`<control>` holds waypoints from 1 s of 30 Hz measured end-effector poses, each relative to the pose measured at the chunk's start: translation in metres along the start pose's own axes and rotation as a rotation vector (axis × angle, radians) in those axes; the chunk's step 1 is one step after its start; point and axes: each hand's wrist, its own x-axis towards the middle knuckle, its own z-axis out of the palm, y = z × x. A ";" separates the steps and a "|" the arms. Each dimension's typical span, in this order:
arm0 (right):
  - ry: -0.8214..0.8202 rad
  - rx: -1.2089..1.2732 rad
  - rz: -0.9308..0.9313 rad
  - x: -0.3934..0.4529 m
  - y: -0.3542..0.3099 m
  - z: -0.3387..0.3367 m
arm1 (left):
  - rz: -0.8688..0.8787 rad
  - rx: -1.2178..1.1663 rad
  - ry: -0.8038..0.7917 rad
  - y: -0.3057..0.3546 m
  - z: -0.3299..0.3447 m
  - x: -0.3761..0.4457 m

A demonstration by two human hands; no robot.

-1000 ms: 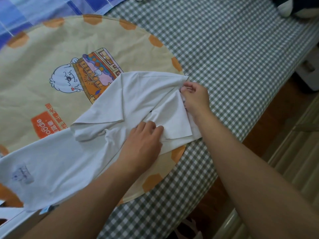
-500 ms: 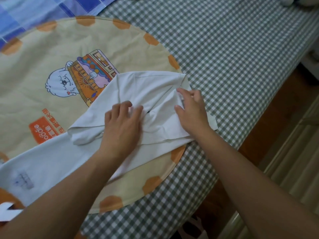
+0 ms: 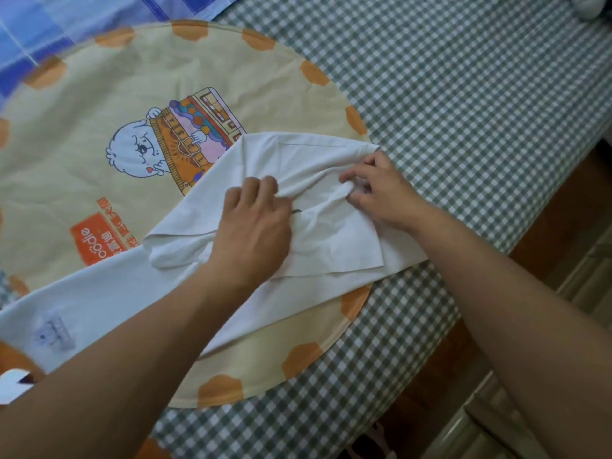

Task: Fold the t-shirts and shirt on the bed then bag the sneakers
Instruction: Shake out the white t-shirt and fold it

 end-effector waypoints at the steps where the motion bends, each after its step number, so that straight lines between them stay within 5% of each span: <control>1: -0.017 0.004 0.006 0.001 0.000 -0.004 | -0.076 -0.002 -0.011 -0.003 0.002 0.001; 11: 0.041 -0.260 0.150 0.014 -0.006 -0.010 | -0.168 0.086 -0.057 -0.012 0.012 -0.002; 17: 0.600 -0.382 -0.124 -0.027 -0.027 0.034 | -0.454 -0.217 0.149 -0.017 -0.006 -0.008; 20: 0.237 -0.322 -0.291 -0.046 -0.031 0.065 | -0.656 -0.384 0.106 -0.055 -0.020 -0.019; 22: 0.047 -0.395 -0.261 -0.048 -0.027 0.078 | -0.511 -0.441 -0.079 -0.074 -0.024 -0.028; 25: 0.025 -0.469 -0.235 -0.049 -0.031 0.079 | -0.246 -0.231 -0.330 -0.079 -0.024 -0.036; 30: -0.122 -0.489 -0.233 -0.059 -0.047 0.087 | -0.184 -0.163 -0.194 -0.090 -0.018 -0.027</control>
